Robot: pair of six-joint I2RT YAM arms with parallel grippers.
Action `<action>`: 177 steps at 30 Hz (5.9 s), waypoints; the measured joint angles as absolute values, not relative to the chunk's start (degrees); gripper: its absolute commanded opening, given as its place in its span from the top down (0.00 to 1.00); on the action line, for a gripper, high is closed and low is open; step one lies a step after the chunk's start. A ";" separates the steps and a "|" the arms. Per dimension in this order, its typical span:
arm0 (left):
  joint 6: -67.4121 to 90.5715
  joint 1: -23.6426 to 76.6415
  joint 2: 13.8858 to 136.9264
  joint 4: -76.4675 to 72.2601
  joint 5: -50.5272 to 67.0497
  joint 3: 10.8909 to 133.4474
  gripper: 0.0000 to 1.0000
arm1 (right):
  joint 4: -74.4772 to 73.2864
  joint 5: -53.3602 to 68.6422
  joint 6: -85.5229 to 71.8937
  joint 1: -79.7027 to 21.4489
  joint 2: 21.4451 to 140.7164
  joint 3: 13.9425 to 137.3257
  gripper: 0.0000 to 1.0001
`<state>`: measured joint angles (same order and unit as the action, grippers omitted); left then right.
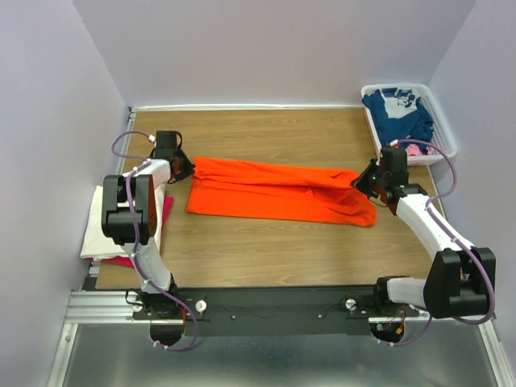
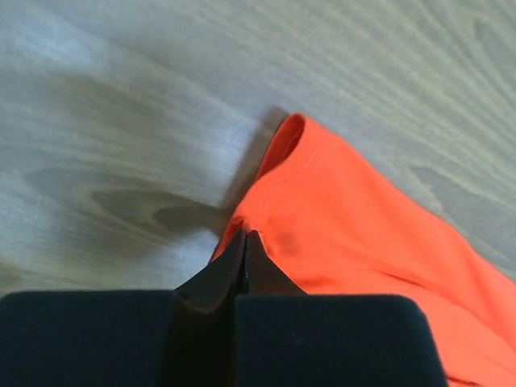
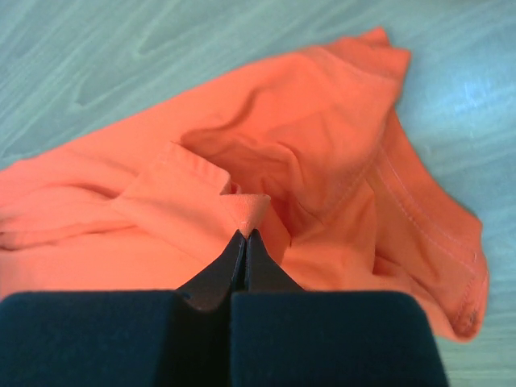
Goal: Fold and stack the t-shirts
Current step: Fold the tshirt
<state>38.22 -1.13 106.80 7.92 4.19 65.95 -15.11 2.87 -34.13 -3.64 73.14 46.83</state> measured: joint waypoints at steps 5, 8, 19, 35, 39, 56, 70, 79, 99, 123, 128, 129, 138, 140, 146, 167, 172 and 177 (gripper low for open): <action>38.61 -1.15 105.56 6.96 4.97 63.46 1.00 | -15.14 2.94 -34.68 -3.64 71.50 43.83 0.99; 38.65 -1.17 104.66 6.46 5.17 63.18 1.00 | -15.09 3.07 -34.94 -3.64 70.87 42.02 1.00; 38.63 -2.46 102.50 5.65 6.61 63.18 1.00 | -15.14 3.05 -35.59 -3.64 69.76 38.26 0.99; 38.39 -4.16 101.16 3.73 10.07 59.40 0.60 | -14.57 5.45 -35.97 -3.64 66.83 33.12 0.68; 37.82 -4.16 100.42 2.87 11.29 59.33 0.55 | -13.34 8.40 -34.63 -3.64 64.45 33.15 0.57; 32.58 4.45 95.70 2.94 13.32 59.33 0.56 | -6.59 8.05 -27.79 -10.37 83.99 48.40 0.45; 29.17 7.27 95.70 3.29 17.67 59.48 0.59 | -5.69 -1.87 -26.37 -18.48 91.39 51.37 0.87; 28.69 7.27 95.70 3.49 18.83 59.48 0.60 | -7.22 -4.40 -28.05 -21.15 89.82 51.16 0.98; 28.58 8.29 95.79 3.51 20.73 59.48 0.60 | -7.84 -4.19 -36.29 -31.94 83.15 42.94 0.66; 28.49 9.15 95.81 3.51 21.74 59.48 0.61 | -19.00 -17.85 -35.83 -23.40 78.61 45.36 0.50; 28.49 9.15 95.81 3.51 21.76 59.48 0.61 | -19.40 -15.29 -35.73 -23.40 80.27 45.34 0.53; 28.49 9.17 95.81 3.51 21.76 59.48 0.61 | -19.38 -14.44 -35.73 -23.40 80.23 45.28 0.53; 28.51 9.52 96.29 3.51 22.13 59.48 0.61 | -19.18 -7.31 -34.89 -23.55 77.45 41.98 0.56; 28.51 9.52 96.66 3.51 22.17 59.48 0.61 | -19.09 -5.80 -34.76 -23.70 76.99 41.63 0.57; 28.51 9.56 96.88 3.51 22.46 59.48 0.61 | -19.25 -3.27 -34.61 -24.77 75.96 39.99 0.57; 32.40 9.89 91.57 2.68 19.90 49.67 0.70 | -20.73 -12.53 -32.42 -10.37 86.15 51.07 0.57; 34.74 9.89 91.13 2.59 18.33 46.13 0.71 | -20.64 -12.53 -32.34 -10.37 87.88 51.29 0.57; 36.10 9.89 90.94 2.20 16.95 45.52 0.71 | -20.29 -12.51 -32.34 -10.37 90.06 51.29 0.62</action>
<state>36.10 9.89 90.94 2.20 16.95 45.52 -20.29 -12.51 -32.34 -10.37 90.06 51.29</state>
